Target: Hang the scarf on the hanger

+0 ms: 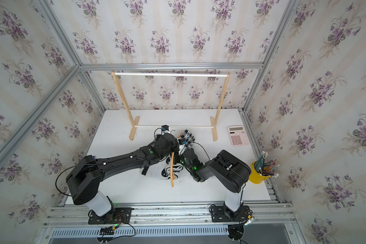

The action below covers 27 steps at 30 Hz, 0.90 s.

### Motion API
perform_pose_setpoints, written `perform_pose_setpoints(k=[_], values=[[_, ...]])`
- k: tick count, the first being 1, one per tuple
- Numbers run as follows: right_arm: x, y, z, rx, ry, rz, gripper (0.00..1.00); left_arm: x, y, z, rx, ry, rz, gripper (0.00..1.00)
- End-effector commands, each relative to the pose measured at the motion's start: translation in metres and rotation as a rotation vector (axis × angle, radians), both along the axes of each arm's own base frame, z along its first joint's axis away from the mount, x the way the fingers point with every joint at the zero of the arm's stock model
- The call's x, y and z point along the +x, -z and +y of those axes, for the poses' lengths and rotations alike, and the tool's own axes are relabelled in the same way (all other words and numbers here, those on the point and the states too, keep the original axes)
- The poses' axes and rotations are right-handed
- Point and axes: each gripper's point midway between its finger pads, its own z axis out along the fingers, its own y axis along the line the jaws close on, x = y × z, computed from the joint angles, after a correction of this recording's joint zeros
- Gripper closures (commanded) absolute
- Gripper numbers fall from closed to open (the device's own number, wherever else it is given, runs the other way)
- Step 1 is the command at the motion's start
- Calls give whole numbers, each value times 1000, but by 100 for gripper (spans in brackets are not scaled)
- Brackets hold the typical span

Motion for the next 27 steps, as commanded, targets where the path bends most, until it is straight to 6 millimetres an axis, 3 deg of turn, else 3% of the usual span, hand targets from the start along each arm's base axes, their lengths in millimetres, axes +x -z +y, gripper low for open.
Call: perform_pose_setpoints(k=[1,4,11,18,27], values=[[-26,-2,45,-140,-246,-83,51,-19,-52,-55,-331,217,-26,100],[-19,13,56,-237,-221,-40,51,-16,-43,-43,-337,179,-26,100],[-18,30,69,-283,-219,15,51,-6,6,-21,-325,102,48,100],[-27,28,75,-256,-239,35,51,-4,25,-14,-316,87,76,100],[-40,23,75,-239,-236,25,50,-6,75,16,-261,10,141,100]])
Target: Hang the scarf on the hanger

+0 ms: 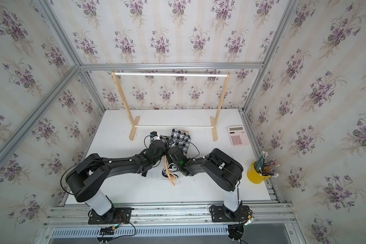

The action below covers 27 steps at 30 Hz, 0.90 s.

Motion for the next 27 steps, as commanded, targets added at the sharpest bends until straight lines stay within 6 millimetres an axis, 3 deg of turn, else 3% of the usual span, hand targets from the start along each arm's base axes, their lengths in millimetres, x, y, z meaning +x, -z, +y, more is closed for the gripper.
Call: perform_pose_setpoints(k=[1,15,27], values=[[-46,-35,61,172,-308,-3,50,-24,12,-35,-154,162,124,100],[-48,-66,45,146,-276,-102,47,-23,20,-37,-136,169,141,100],[-49,-62,36,106,-280,-150,48,-23,38,-37,-78,186,172,100]])
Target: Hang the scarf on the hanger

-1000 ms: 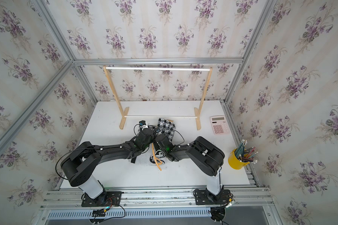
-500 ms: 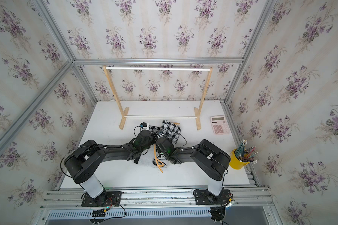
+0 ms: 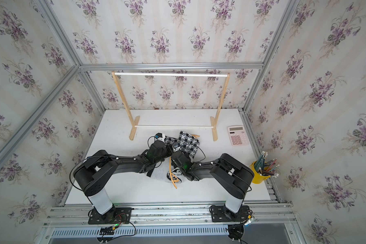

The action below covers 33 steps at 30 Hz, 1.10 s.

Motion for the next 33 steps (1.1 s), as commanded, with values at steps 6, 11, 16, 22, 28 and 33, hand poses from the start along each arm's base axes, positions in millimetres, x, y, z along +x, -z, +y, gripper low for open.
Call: perform_pose_setpoints(k=[6,11,16,22,28,33], values=[[-29,-54,76,154,-372,-131,48,-6,21,1,148,62,72,100],[-37,-66,87,123,-458,-121,48,-2,26,-2,191,84,71,100],[-48,-74,87,59,-541,-101,48,-3,38,-5,202,109,90,100],[-55,-82,73,45,-541,-122,48,-1,40,-8,209,128,87,100],[-56,-104,68,127,-518,-195,48,-2,37,-9,200,134,82,100],[-57,-115,61,141,-495,-223,48,-2,36,-9,196,139,81,100]])
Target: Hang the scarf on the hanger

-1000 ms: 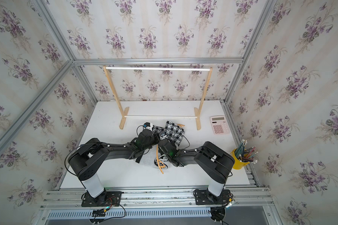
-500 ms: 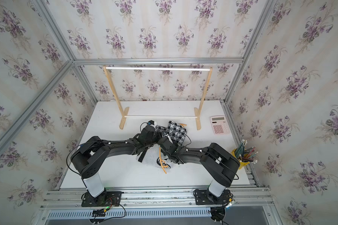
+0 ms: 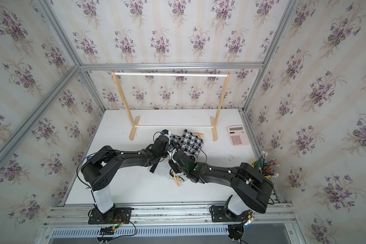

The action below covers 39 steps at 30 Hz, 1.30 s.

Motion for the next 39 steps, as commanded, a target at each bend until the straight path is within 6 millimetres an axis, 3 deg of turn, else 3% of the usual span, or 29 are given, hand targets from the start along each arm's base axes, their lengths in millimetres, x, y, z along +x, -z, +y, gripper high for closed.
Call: perform_pose_setpoints(k=[1,9,14,21,28,33,39], values=[[-11,-67,43,213,-193,-170,48,-16,30,10,109,11,81,100],[-11,-109,15,255,-105,-238,48,-16,29,9,108,18,82,100],[-8,-110,-7,226,-20,-243,49,-16,23,8,103,23,75,100],[17,-98,-60,186,284,-235,55,-15,6,7,97,34,51,100],[36,-73,-85,224,385,-159,61,-16,1,7,97,35,44,100],[42,-47,-85,210,383,-112,61,-15,3,5,97,38,48,100],[44,-17,-61,215,305,-42,60,-13,-4,2,88,43,39,100]])
